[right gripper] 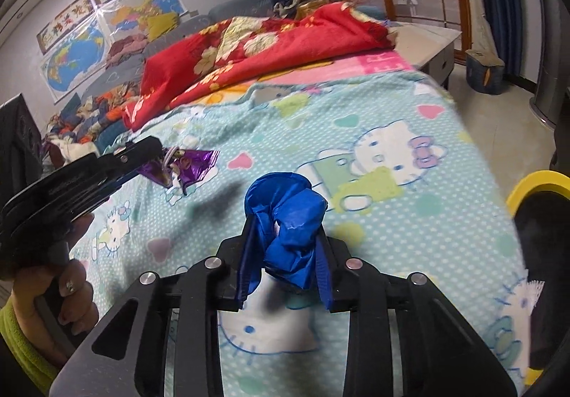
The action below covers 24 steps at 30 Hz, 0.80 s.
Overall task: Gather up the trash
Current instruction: 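Grasp the purple wrapper with the left tool while the right grasps the blue plastic bag, then carry the purple wrapper and blue bag over the yellow bin and release both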
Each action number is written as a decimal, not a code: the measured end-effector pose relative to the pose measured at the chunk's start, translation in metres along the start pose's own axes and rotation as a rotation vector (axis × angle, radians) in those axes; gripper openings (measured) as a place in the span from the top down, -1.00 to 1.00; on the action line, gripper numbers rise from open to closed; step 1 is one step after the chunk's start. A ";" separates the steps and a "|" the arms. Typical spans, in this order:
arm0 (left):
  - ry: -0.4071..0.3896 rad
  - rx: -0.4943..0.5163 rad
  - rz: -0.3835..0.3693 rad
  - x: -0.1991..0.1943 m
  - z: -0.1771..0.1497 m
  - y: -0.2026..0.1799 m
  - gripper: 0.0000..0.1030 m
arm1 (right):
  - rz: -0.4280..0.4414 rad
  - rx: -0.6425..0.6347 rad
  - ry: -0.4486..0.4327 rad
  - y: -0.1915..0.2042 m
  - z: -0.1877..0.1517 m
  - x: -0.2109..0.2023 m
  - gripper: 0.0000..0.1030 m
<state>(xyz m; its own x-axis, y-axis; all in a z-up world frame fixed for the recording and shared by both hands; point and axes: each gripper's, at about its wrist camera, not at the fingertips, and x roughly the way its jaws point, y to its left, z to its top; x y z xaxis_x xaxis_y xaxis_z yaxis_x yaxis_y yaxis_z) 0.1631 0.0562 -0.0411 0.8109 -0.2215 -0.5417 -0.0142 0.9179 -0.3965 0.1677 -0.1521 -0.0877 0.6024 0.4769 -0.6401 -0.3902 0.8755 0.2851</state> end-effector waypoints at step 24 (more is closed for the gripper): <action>0.028 0.201 -0.162 -0.008 -0.018 -0.097 0.75 | -0.140 0.154 -0.129 -0.093 0.003 -0.078 0.45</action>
<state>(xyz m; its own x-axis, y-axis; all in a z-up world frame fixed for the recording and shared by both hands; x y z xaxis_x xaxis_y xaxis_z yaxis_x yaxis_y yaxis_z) 0.1473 -0.0373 -0.0115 0.7768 -0.3776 -0.5040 0.2335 0.9160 -0.3263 0.1591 -0.2701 -0.0624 0.7306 0.3478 -0.5875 -0.1921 0.9305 0.3120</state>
